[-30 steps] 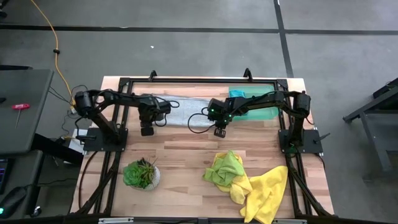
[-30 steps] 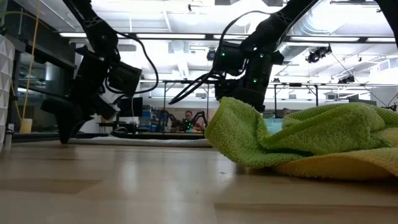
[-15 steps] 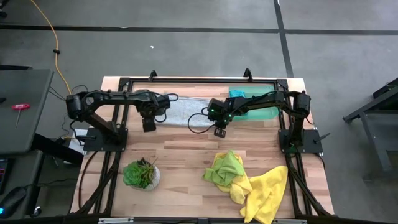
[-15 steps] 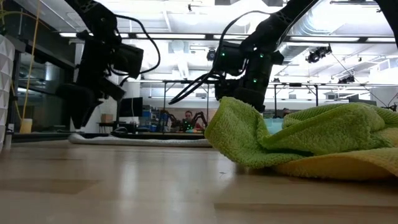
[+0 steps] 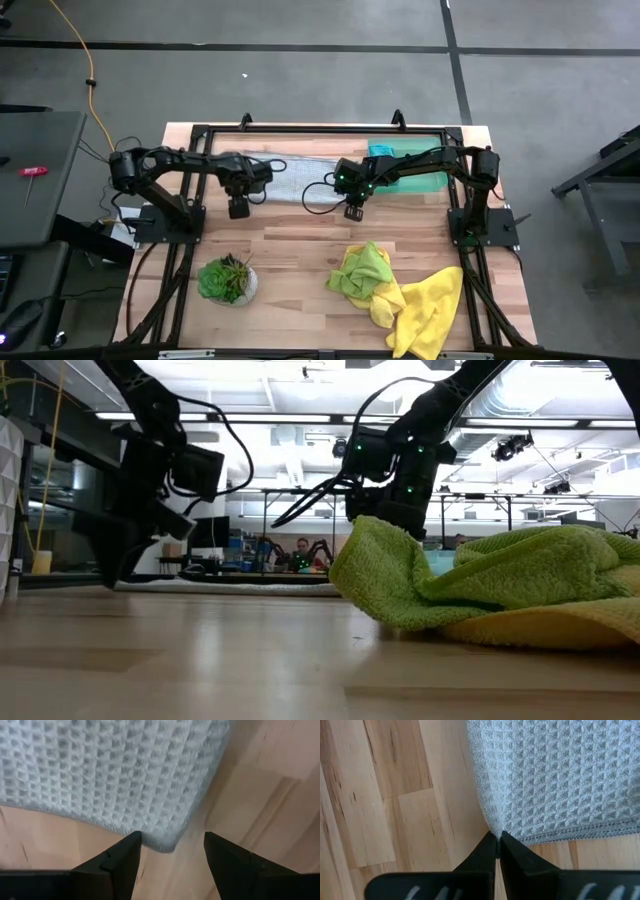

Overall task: Fold microfiber towels
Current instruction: Fold the gray towel

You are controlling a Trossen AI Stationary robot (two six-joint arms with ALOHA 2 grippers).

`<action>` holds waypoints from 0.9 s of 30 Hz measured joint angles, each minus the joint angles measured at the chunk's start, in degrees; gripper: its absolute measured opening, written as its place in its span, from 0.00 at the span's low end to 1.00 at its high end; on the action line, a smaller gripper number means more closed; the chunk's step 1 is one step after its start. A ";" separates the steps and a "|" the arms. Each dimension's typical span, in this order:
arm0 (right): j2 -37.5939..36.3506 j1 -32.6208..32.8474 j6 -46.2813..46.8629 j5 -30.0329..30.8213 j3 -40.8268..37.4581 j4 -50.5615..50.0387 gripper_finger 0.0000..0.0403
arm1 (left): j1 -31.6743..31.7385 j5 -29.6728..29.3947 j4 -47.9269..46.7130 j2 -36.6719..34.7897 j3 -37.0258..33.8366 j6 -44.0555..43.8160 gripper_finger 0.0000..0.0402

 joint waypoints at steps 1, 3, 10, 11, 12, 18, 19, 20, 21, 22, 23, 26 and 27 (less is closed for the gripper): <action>0.00 0.00 0.00 0.00 0.00 0.00 0.00 | 0.00 -0.14 0.36 -0.01 -0.49 0.03 0.52; 0.00 0.00 0.00 -0.01 0.00 0.00 0.00 | 0.00 -0.81 0.31 0.19 -0.90 0.55 0.52; 0.00 -0.02 0.00 -0.02 0.00 -0.03 0.00 | 0.57 -1.29 1.11 2.15 -0.60 3.51 0.50; 0.00 -0.01 0.00 -0.02 0.00 -0.02 0.00 | 0.57 -1.23 1.16 2.42 -0.55 3.70 0.48; 0.00 0.00 0.00 -0.02 0.00 -0.04 0.00 | 0.57 -1.12 1.30 2.62 -0.58 4.00 0.46; 0.00 -0.02 1.17 -0.04 0.00 -0.07 0.00 | 0.51 -0.82 1.74 3.25 -0.66 4.60 0.23; 0.00 -0.02 1.25 -0.04 0.00 -0.07 0.00 | 0.50 -1.00 1.92 3.27 -0.66 4.54 0.18; 0.00 -0.02 1.24 -0.04 0.00 -0.09 0.00 | 0.52 -1.22 2.04 3.26 -0.66 4.53 0.12; 0.00 0.00 1.20 -0.04 0.00 -0.13 0.00 | 0.52 -1.46 2.08 3.17 -0.66 4.50 0.06; 0.00 -0.02 1.26 -0.06 0.00 -0.35 0.00 | 0.48 -1.50 1.95 3.06 -0.66 4.14 0.03; 0.00 -0.02 1.55 -0.08 0.00 -0.67 0.00 | 0.33 -1.59 1.67 2.94 -0.66 3.47 0.03; 0.00 -0.02 2.44 -1.60 0.01 -1.86 0.00 | -0.31 -1.38 -0.42 2.23 -0.77 0.54 0.02; 0.00 -0.02 3.54 -2.64 0.07 -2.06 0.00 | -0.60 -0.04 -1.93 2.03 -0.56 -0.15 0.01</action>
